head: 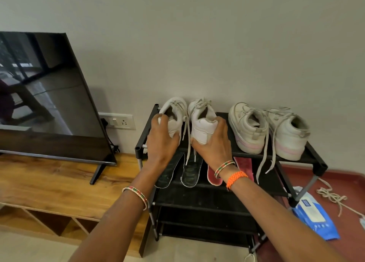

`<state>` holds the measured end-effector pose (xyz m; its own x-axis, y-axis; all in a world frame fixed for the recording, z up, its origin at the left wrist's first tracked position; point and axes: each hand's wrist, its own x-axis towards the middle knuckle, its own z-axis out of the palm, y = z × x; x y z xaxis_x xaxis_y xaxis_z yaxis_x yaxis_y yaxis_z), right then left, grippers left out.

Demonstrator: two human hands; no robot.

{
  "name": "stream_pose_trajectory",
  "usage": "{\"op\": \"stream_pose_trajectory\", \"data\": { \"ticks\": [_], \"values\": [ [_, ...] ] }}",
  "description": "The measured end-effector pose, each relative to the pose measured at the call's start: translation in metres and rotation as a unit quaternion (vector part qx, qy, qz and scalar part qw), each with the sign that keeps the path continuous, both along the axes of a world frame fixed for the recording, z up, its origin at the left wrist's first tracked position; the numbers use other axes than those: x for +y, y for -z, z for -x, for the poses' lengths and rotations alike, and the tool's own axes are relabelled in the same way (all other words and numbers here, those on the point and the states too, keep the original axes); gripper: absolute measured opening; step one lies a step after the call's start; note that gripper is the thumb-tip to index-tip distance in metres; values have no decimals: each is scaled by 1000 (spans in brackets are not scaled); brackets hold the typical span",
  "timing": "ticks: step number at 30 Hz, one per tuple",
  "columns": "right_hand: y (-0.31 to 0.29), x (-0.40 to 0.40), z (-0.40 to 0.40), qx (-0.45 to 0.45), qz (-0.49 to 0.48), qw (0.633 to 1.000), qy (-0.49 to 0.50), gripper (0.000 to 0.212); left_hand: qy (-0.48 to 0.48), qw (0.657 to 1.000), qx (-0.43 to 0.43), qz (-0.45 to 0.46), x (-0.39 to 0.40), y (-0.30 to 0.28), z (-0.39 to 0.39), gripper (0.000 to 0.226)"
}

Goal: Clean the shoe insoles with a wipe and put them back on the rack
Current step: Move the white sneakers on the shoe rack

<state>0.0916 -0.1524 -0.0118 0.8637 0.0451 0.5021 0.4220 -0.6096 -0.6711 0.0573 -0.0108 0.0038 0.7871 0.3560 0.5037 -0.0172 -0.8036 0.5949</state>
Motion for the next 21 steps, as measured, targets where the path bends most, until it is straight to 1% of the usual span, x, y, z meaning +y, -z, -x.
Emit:
{"op": "stream_pose_trajectory", "data": {
  "ticks": [4, 7, 10, 13, 16, 18, 21],
  "values": [
    [-6, -2, 16, -47, -17, 999, 5, 76, -12, 999, -51, -3, 0, -9, 14, 41],
    [-15, -3, 43, -96, -28, 995, 11, 78, -27, 994, -96, -50, 4, -18, 37, 42],
    [-25, -6, 88, -116, -3, 993, 37, 80, -51, 988, -116, -87, 4, -30, 84, 42],
    [-47, -17, 146, -134, 44, 989, 48, 81, -34, 991, -95, -91, 7, -54, 148, 40],
    [-66, -33, 197, -138, 83, 986, 30, 79, -13, 994, -70, -79, 13, -76, 205, 37],
    [-72, -43, 228, -119, 111, 986, 27, 77, -9, 997, -28, -65, 15, -83, 238, 40],
    [-73, -56, 258, -49, 171, 984, 13, 73, 18, 996, 59, -59, 11, -79, 271, 48]
  ]
}}
